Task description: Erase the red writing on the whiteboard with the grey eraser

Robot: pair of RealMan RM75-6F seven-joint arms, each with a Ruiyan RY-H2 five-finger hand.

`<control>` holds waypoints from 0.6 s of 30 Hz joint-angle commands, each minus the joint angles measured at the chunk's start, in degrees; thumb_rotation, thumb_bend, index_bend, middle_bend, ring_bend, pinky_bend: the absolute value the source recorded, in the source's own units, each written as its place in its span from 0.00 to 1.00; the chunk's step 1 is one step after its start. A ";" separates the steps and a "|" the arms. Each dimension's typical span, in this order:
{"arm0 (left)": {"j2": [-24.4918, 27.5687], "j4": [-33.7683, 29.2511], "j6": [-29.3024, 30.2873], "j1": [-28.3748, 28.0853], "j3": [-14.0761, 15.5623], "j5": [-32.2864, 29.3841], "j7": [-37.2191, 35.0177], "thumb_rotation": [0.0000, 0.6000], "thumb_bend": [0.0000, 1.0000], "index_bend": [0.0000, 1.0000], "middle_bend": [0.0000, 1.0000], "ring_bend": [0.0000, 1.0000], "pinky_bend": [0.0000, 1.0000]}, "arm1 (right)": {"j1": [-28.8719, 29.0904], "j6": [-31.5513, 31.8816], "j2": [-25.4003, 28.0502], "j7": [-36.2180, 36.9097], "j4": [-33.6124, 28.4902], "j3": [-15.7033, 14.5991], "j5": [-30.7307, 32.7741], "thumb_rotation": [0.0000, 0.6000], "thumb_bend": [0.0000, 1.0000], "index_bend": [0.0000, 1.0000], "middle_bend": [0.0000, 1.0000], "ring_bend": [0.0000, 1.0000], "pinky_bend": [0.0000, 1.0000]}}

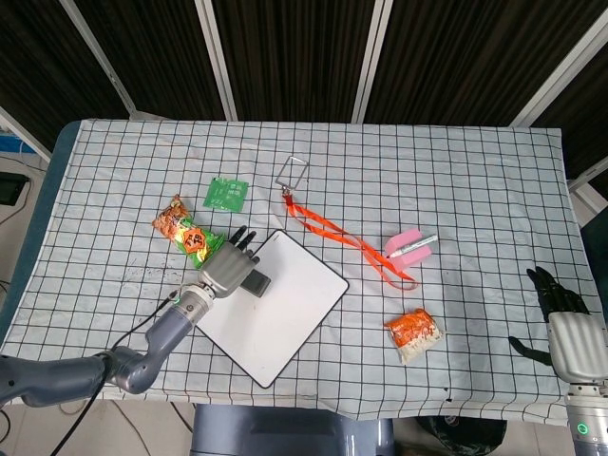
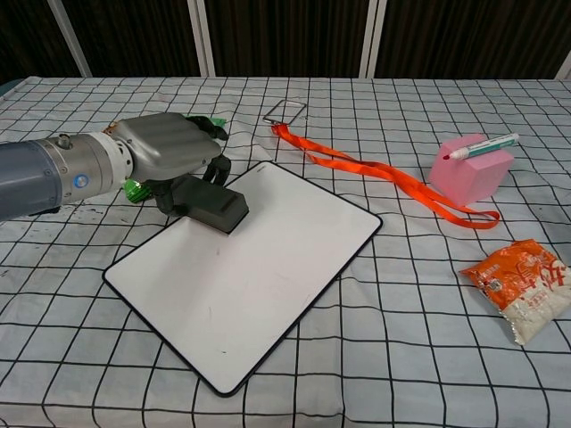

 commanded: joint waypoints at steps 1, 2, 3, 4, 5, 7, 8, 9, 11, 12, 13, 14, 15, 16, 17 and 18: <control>0.03 0.35 0.62 -0.42 -0.67 -1.18 0.53 1.00 0.31 0.42 0.40 0.00 0.00 | 0.00 0.01 0.00 0.00 -0.02 0.00 -0.01 1.00 0.15 0.01 0.10 0.21 0.22; 0.33 0.03 0.97 -0.45 -0.80 -1.13 0.42 1.00 0.31 0.42 0.40 0.00 0.00 | 0.00 0.01 0.01 -0.04 0.00 -0.01 -0.02 1.00 0.15 0.01 0.10 0.21 0.22; 0.57 -0.31 1.27 -0.44 -0.89 -0.92 0.18 1.00 0.31 0.42 0.40 0.00 0.00 | 0.00 0.01 0.00 -0.06 0.00 -0.01 -0.03 1.00 0.15 0.01 0.10 0.21 0.22; 0.82 -0.70 1.60 -0.39 -1.00 -0.61 -0.19 1.00 0.31 0.41 0.40 0.00 0.00 | 0.01 0.00 -0.02 -0.09 0.00 -0.01 -0.03 1.00 0.15 0.01 0.10 0.21 0.22; 1.04 -1.04 1.92 -0.34 -1.13 -0.30 -0.55 1.00 0.31 0.41 0.40 0.00 0.00 | 0.01 -0.01 -0.02 -0.10 -0.01 -0.01 -0.02 1.00 0.15 0.01 0.10 0.21 0.22; 1.80 -2.24 2.86 -0.08 -1.44 1.03 -2.02 1.00 0.31 0.41 0.40 0.00 0.00 | 0.02 -0.01 -0.04 -0.14 0.01 -0.02 -0.03 1.00 0.15 0.01 0.10 0.21 0.22; 2.25 -2.81 3.25 0.09 -1.47 1.74 -2.75 1.00 0.31 0.41 0.40 0.00 0.00 | 0.00 0.02 -0.04 -0.17 0.01 -0.03 -0.06 1.00 0.15 0.01 0.10 0.21 0.22; 2.78 -3.43 3.56 0.25 -1.47 2.31 -3.35 1.00 0.31 0.41 0.40 0.00 0.00 | 0.00 0.04 -0.04 -0.19 0.02 -0.03 -0.07 1.00 0.15 0.01 0.10 0.21 0.22; 4.31 -5.26 4.17 0.69 -1.42 3.45 -4.66 1.00 0.31 0.41 0.40 0.00 0.00 | -0.02 0.08 -0.04 -0.17 0.00 -0.02 -0.06 1.00 0.15 0.01 0.10 0.21 0.22; 5.28 -6.29 4.37 0.92 -1.30 3.85 -5.10 1.00 0.31 0.41 0.40 0.00 0.00 | -0.02 0.07 -0.04 -0.15 0.00 -0.01 -0.04 1.00 0.15 0.01 0.10 0.21 0.22; 6.29 -7.33 4.57 1.16 -1.19 4.15 -5.43 1.00 0.31 0.41 0.40 0.00 0.00 | -0.03 0.06 -0.03 -0.12 -0.01 -0.01 -0.02 1.00 0.15 0.01 0.10 0.21 0.22; 7.33 -8.35 4.87 1.43 -1.06 4.48 -5.67 1.00 0.31 0.41 0.40 0.00 0.00 | -0.03 0.04 -0.02 -0.10 -0.02 0.00 0.00 1.00 0.15 0.01 0.10 0.21 0.22; 8.42 -9.33 5.29 1.73 -0.92 4.87 -5.84 1.00 0.31 0.41 0.40 0.00 0.00 | -0.02 0.02 -0.01 -0.09 0.00 0.00 0.03 1.00 0.15 0.01 0.10 0.21 0.22; 9.59 -10.30 5.88 2.13 -0.81 5.22 -6.01 1.00 0.31 0.41 0.40 0.00 0.00 | -0.02 -0.01 -0.01 -0.09 0.01 -0.01 0.04 1.00 0.15 0.01 0.10 0.21 0.22; 10.81 -11.36 6.41 2.56 -0.60 5.63 -6.22 1.00 0.31 0.41 0.40 0.00 0.00 | -0.02 -0.04 0.00 -0.11 0.01 -0.03 0.04 1.00 0.15 0.01 0.10 0.21 0.22; 12.03 -12.36 6.76 2.96 -0.35 6.04 -6.53 1.00 0.31 0.41 0.40 0.00 0.00 | -0.02 -0.04 0.00 -0.12 0.00 -0.03 0.04 1.00 0.15 0.01 0.10 0.21 0.22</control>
